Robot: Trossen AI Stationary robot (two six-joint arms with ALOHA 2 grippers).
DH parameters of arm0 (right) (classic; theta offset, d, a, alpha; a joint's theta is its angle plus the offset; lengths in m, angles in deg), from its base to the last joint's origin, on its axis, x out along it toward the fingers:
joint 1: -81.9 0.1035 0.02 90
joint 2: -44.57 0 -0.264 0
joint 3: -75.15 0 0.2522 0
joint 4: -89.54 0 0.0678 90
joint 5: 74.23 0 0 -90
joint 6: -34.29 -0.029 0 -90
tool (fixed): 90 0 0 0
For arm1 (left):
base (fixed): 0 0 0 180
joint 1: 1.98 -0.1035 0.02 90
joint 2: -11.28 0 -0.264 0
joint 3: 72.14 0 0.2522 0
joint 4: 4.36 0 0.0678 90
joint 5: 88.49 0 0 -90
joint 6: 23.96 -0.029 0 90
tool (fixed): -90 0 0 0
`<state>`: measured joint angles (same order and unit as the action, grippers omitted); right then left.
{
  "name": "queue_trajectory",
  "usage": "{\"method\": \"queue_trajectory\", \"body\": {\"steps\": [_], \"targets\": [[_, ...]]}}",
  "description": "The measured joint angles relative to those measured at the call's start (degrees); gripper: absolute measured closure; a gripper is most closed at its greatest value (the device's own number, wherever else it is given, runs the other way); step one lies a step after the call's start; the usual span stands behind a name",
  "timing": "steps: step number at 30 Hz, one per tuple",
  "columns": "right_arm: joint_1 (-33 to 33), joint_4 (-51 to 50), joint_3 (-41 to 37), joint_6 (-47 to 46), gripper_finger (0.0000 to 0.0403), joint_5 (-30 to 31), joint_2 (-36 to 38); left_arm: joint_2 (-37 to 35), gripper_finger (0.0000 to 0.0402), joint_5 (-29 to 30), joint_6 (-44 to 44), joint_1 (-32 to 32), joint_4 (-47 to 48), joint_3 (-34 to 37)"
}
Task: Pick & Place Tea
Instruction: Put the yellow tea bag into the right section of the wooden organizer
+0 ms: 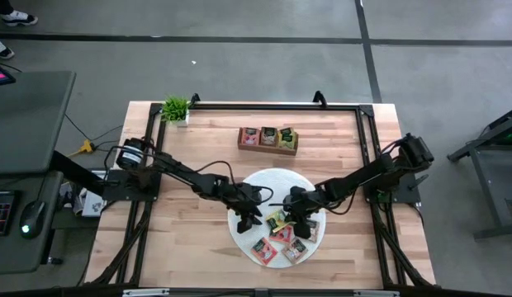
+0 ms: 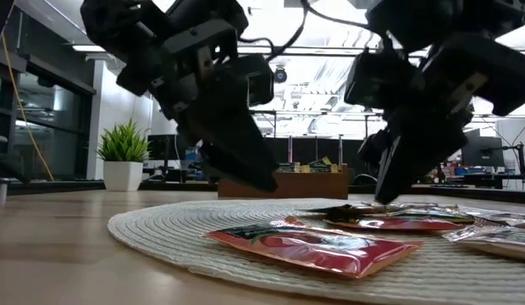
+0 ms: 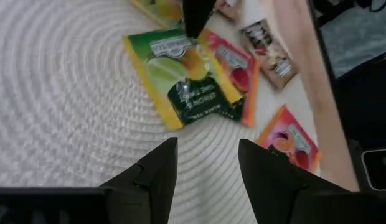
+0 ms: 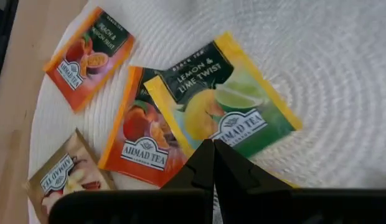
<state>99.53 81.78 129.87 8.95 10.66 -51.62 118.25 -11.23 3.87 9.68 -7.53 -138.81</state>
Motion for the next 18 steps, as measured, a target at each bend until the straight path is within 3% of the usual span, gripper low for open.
{"method": "queue_trajectory", "body": {"steps": [8, 18], "targets": [[-0.1, 4.1, 0.1, -5.7, 0.0403, -1.8, -5.3, 1.0, 0.0234, 0.0, 3.1, 0.0, -1.5, 0.0], [-2.5, 6.4, 0.1, -9.3, 0.0403, 0.1, -6.1, 1.0, 0.0234, -0.2, 11.1, 0.0, -1.1, 0.0]]}}
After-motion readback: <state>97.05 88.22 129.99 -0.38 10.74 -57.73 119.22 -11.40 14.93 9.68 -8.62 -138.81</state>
